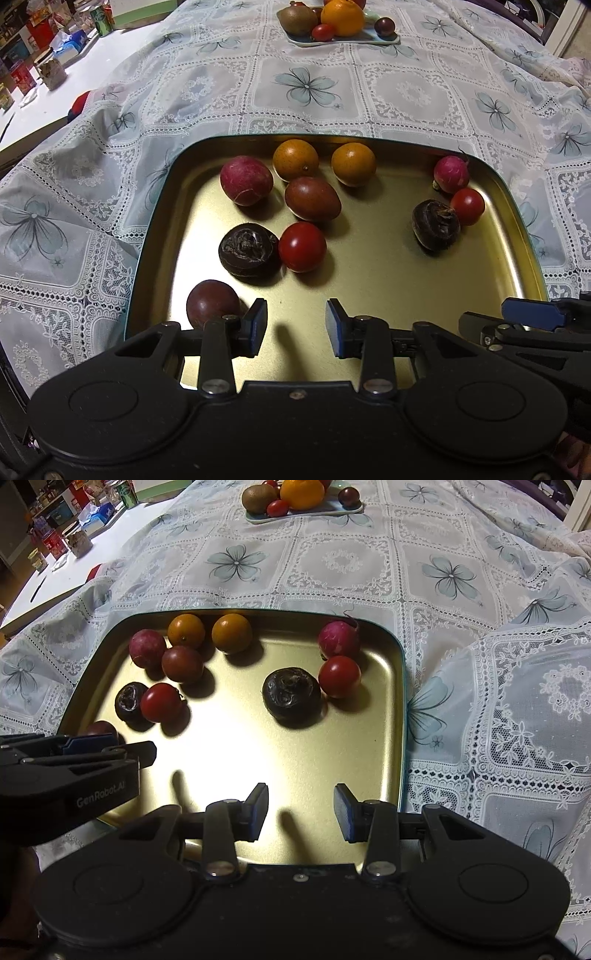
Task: Organize fruits
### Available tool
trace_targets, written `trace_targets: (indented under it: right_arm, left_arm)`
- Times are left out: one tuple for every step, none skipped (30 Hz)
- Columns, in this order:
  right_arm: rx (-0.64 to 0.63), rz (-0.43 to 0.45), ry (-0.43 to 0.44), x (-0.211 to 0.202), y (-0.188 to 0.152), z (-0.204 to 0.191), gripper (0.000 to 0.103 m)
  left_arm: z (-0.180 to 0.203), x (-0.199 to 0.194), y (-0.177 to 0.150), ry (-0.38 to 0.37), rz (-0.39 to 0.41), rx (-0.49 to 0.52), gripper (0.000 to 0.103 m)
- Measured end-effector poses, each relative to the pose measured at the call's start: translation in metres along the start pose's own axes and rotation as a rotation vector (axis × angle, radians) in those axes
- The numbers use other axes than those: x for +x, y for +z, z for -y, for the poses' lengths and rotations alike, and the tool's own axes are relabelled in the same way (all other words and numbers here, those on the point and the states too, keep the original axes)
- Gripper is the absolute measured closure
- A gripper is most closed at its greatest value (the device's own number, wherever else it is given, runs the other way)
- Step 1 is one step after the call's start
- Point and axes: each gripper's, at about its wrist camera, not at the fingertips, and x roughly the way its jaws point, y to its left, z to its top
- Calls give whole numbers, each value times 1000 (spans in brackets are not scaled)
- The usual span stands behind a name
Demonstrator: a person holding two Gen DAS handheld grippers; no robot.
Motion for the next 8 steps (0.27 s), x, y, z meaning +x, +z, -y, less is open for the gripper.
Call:
trace_targets:
  right_arm:
    - [1,-5,1,1,0,0,61]
    - [3,-9,0,2,0,0,61]
    - [5,-12,0,2,0,1,61]
    - [7,-13,-1,3,0,1,61]
    - [9,-13,-1,3,0,1,61]
    - [10,-12,-1,3,0,2,61]
    - [9,-12,-1,2,-1,2,61]
    - [8,-11,1,2,-1,2,61]
  left_arm:
    - [0,0,0,0,-1,1,60]
    - [0,0,0,-2,-2,0,60]
    - [0,0,0,-4,-3,-1,60]
    - [0,0,0,-6,-5,-2,60]
    - [0,0,0,-7,-5,-3,60]
    - [0,0,0,-7,-3,-4,60]
    - [0,-1,0,-9,-1,-1,60]
    - [0,-1,0,-9,-2,-1,60]
